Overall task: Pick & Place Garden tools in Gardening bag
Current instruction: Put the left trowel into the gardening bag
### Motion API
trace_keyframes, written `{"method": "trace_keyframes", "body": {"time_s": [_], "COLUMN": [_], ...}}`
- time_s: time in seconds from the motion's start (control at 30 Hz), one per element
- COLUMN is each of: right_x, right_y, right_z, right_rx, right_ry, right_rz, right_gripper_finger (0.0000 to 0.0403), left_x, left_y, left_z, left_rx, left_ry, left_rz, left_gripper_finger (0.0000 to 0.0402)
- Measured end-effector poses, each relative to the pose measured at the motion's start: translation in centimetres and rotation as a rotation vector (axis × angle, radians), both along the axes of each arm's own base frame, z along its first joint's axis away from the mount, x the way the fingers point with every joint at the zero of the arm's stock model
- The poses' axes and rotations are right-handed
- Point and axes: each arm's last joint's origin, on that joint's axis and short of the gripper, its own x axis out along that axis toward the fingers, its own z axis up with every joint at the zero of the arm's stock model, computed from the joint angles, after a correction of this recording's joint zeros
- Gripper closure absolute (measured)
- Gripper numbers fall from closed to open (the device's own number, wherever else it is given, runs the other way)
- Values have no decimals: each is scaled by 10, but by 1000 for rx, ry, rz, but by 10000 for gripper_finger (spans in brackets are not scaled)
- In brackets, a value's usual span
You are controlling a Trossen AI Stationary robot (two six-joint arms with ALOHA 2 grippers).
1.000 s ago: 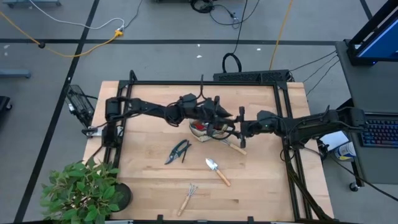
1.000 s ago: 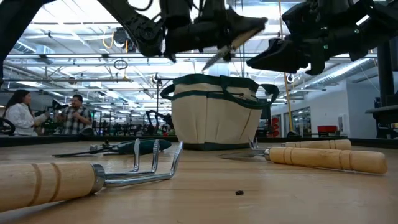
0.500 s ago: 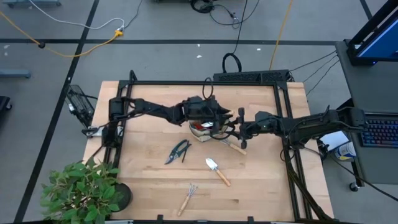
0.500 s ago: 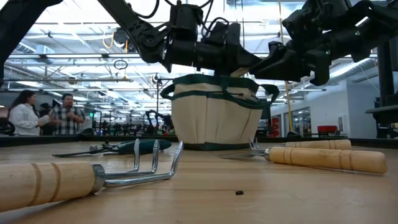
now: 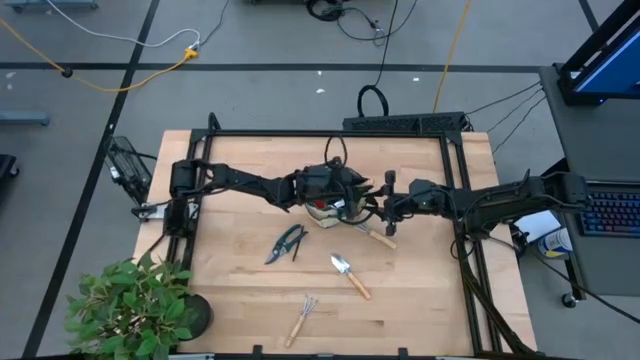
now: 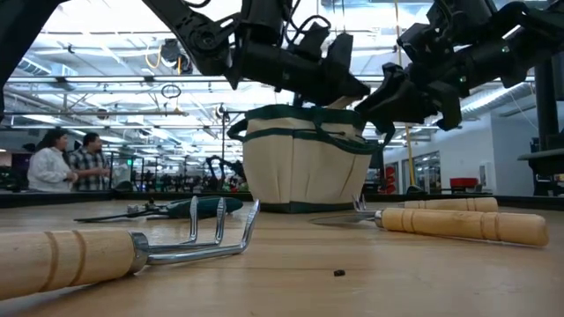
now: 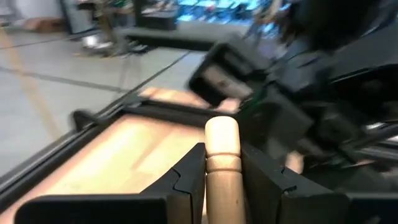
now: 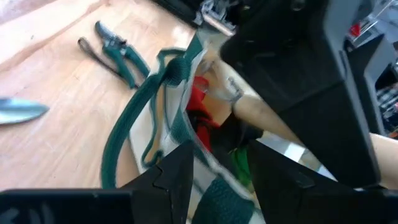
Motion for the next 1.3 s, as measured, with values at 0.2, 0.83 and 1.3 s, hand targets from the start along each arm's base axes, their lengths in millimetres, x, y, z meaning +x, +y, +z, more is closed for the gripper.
{"method": "trace_keyframes", "body": {"time_s": [0.2,0.83,1.3], "right_x": [0,1,3], "right_y": [0,0,2], "right_z": [-3,-1,2], "right_rx": [-20,-108,-85], "right_ry": [26,15,-30], "right_rz": [8,34,90], "right_gripper_finger": [265,399,403], "left_x": [-7,-17,-24], "left_y": [-13,-63,-71], "left_z": [13,18,-2], "left_rx": [51,85,32], "left_ry": [58,110,284], "left_rz": [204,462,439], "left_gripper_finger": [309,309,309]}}
